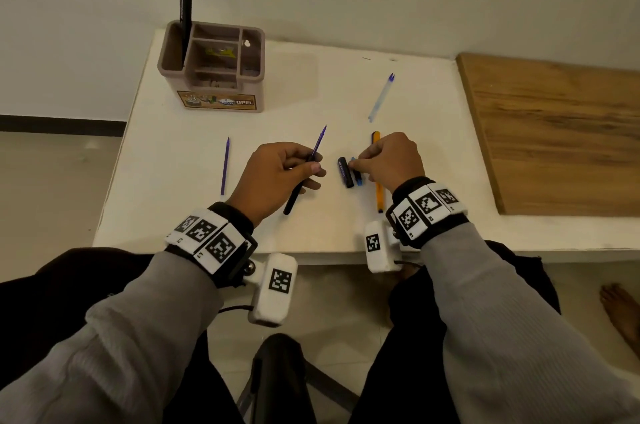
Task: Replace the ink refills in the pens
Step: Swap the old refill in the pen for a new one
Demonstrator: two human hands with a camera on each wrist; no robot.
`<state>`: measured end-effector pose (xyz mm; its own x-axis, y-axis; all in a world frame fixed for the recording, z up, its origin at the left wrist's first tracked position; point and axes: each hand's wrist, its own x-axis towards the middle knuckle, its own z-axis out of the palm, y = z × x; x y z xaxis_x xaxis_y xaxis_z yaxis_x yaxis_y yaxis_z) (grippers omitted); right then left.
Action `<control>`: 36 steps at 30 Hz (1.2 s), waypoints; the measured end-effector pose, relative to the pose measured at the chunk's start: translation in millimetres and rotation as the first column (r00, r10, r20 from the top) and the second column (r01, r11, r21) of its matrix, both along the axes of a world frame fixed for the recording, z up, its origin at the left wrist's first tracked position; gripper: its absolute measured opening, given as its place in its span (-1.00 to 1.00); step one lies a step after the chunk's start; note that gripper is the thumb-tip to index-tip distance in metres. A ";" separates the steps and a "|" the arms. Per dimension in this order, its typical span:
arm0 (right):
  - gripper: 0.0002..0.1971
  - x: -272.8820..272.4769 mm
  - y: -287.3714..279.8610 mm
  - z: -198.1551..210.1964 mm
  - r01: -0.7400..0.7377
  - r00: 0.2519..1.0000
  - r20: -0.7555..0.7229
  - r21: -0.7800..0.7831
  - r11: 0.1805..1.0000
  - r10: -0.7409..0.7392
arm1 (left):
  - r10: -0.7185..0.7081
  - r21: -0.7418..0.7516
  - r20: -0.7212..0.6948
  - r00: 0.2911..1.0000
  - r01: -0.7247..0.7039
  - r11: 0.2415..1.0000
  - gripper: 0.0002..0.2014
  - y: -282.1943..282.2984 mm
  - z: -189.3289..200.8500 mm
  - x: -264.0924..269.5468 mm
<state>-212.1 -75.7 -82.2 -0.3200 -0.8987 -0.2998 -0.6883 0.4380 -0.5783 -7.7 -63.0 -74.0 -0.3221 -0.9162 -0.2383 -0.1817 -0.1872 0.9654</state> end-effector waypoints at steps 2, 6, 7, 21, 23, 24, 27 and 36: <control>-0.82 2.6 -0.7 -1.1 -0.016 0.999 -0.030 0.016 1.000 0.017 | -0.006 0.000 0.005 1.000 0.006 1.000 -0.84 -1.5 -1.6 -1.0; -0.93 9.6 -1.4 12.0 0.089 0.992 0.100 -0.111 0.990 -0.078 | -0.018 -0.004 0.016 1.000 0.018 1.000 -0.84 -2.1 -2.9 -2.2; -0.94 10.6 -1.6 18.6 0.162 0.962 0.246 -0.171 0.972 -0.117 | -0.021 -0.007 0.017 1.000 0.021 1.000 -0.84 -1.9 -2.7 -2.4; -0.89 22.3 6.0 45.0 0.270 0.642 0.766 -0.222 0.937 -0.004 | -0.054 -0.044 0.036 0.998 0.055 0.998 -0.82 1.7 1.6 -5.3; -0.89 22.6 6.8 44.5 0.215 0.667 0.745 -0.209 0.954 0.013 | -0.058 -0.050 0.044 0.997 0.060 0.997 -0.82 1.7 1.6 -5.4; -0.88 22.5 7.1 44.2 0.189 0.673 0.739 -0.201 0.961 0.022 | -0.059 -0.055 0.047 0.997 0.062 0.997 -0.82 1.6 1.7 -5.5; -0.87 22.7 7.9 43.2 0.125 0.697 0.714 -0.201 0.972 0.058 | -0.063 -0.071 0.044 0.997 0.066 0.995 -0.82 1.4 2.4 -5.7; -0.94 18.6 2.9 45.8 0.308 0.660 0.749 -0.346 0.886 0.063 | -0.064 -0.066 0.063 0.996 0.068 0.996 -0.82 0.1 1.9 -4.6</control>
